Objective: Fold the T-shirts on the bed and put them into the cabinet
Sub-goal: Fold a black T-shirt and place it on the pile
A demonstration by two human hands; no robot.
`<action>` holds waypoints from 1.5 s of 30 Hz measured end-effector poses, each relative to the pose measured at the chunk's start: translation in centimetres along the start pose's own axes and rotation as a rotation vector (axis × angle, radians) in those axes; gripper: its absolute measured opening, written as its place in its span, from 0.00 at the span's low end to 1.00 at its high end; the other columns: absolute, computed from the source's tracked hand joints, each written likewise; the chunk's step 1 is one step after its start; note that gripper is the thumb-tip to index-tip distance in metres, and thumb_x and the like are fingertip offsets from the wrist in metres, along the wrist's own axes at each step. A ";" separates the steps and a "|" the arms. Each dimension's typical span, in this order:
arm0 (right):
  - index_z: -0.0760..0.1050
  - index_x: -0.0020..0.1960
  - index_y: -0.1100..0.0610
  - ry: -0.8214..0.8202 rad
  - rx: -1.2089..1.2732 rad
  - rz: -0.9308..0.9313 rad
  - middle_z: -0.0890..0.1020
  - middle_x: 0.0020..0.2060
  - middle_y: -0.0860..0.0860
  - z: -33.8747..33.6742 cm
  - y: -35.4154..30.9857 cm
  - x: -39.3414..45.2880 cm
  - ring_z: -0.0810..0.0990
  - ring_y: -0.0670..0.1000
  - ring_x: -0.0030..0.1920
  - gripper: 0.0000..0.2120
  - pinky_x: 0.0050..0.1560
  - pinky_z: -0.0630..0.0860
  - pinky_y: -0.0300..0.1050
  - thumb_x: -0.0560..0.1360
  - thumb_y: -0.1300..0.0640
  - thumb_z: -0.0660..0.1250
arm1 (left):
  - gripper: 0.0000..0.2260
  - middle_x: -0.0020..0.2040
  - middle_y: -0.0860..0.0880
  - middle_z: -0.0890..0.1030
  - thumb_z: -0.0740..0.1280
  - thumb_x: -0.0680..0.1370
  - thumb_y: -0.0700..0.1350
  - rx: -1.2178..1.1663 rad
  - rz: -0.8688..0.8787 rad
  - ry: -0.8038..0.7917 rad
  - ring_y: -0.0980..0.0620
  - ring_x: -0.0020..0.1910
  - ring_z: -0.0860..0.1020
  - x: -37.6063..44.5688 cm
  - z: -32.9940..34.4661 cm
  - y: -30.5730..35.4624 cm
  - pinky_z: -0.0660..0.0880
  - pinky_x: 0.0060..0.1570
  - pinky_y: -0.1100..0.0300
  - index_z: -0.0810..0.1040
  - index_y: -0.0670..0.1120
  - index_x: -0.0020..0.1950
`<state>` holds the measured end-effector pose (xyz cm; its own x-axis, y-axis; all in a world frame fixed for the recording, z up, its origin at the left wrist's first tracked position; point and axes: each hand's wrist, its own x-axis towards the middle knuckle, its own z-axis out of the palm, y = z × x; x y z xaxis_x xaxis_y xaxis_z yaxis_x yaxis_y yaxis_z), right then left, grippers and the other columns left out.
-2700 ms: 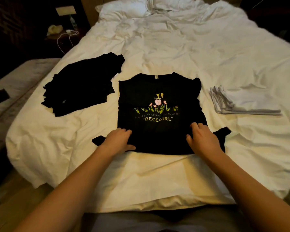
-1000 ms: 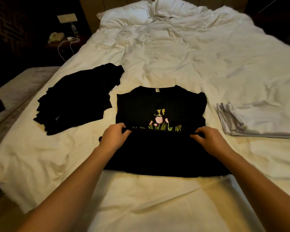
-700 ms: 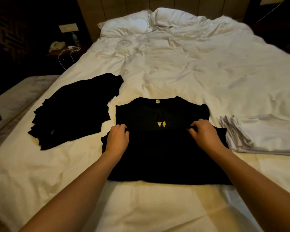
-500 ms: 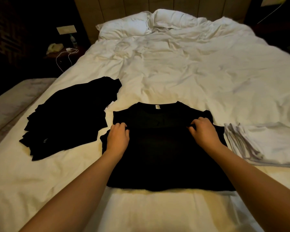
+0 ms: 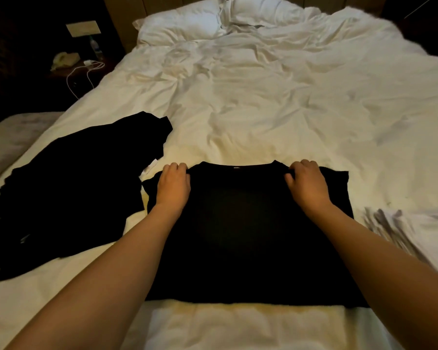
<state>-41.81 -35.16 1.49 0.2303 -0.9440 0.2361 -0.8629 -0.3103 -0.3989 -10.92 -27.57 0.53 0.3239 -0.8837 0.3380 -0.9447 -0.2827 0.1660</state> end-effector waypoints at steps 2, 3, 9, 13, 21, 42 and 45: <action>0.76 0.50 0.64 0.004 -0.004 0.003 0.77 0.46 0.60 0.6 0.0 1.4 0.72 0.59 0.52 0.10 0.45 0.70 0.53 0.79 0.58 0.62 | 0.08 0.51 0.39 0.77 0.61 0.82 0.40 0.006 0.002 0.006 0.40 0.55 0.73 1.2 0.6 -0.1 0.70 0.53 0.49 0.77 0.37 0.56; 0.76 0.50 0.64 0.004 -0.002 0.006 0.77 0.47 0.60 0.9 0.1 2.0 0.72 0.60 0.52 0.09 0.45 0.71 0.53 0.79 0.58 0.62 | 0.08 0.51 0.39 0.77 0.61 0.82 0.40 0.009 0.006 0.005 0.39 0.55 0.73 1.7 1.0 -0.1 0.70 0.53 0.49 0.77 0.37 0.56; 0.71 0.61 0.66 0.036 -0.015 0.006 0.75 0.54 0.63 3.5 0.8 3.1 0.71 0.63 0.56 0.14 0.56 0.69 0.54 0.78 0.61 0.64 | 0.09 0.54 0.39 0.76 0.61 0.82 0.41 -0.068 -0.023 -0.040 0.40 0.57 0.71 2.1 3.4 -0.5 0.71 0.54 0.47 0.75 0.37 0.58; 0.69 0.68 0.65 0.080 0.033 0.010 0.71 0.63 0.64 4.0 0.8 2.1 0.68 0.64 0.63 0.20 0.64 0.67 0.54 0.79 0.60 0.64 | 0.13 0.60 0.39 0.73 0.64 0.82 0.43 -0.195 -0.074 -0.006 0.40 0.61 0.71 1.0 2.9 -0.3 0.72 0.59 0.47 0.73 0.39 0.64; 0.68 0.71 0.61 -0.017 0.069 -0.013 0.65 0.72 0.61 2.5 -2.2 -3.7 0.62 0.61 0.73 0.24 0.70 0.64 0.55 0.79 0.52 0.67 | 0.21 0.76 0.45 0.63 0.61 0.83 0.46 -0.192 0.085 -0.169 0.46 0.76 0.60 -3.8 0.1 -0.3 0.65 0.71 0.50 0.65 0.46 0.77; 0.80 0.57 0.55 0.110 -0.073 -0.496 0.80 0.53 0.52 2.9 -8.5 -24.0 0.73 0.57 0.59 0.18 0.58 0.66 0.50 0.76 0.47 0.60 | 0.04 0.42 0.53 0.81 0.71 0.78 0.48 -0.819 -0.538 0.217 0.58 0.41 0.79 -27.1 -5.8 -2.3 0.75 0.43 0.61 0.80 0.49 0.50; 0.79 0.54 0.56 0.135 -0.133 -0.573 0.79 0.50 0.53 3.1 -8.3 -24.1 0.77 0.59 0.52 0.12 0.50 0.65 0.50 0.71 0.56 0.72 | 0.03 0.43 0.53 0.82 0.72 0.78 0.43 -0.916 -0.536 0.260 0.58 0.42 0.80 -27.5 -6.4 -2.4 0.74 0.44 0.68 0.81 0.50 0.49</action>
<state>-38.82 -10.21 -3.66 0.6234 -0.6056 0.4945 -0.6691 -0.7404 -0.0633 -17.22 -0.25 -3.26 0.7845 -0.5923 0.1836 -0.3160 -0.1272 0.9402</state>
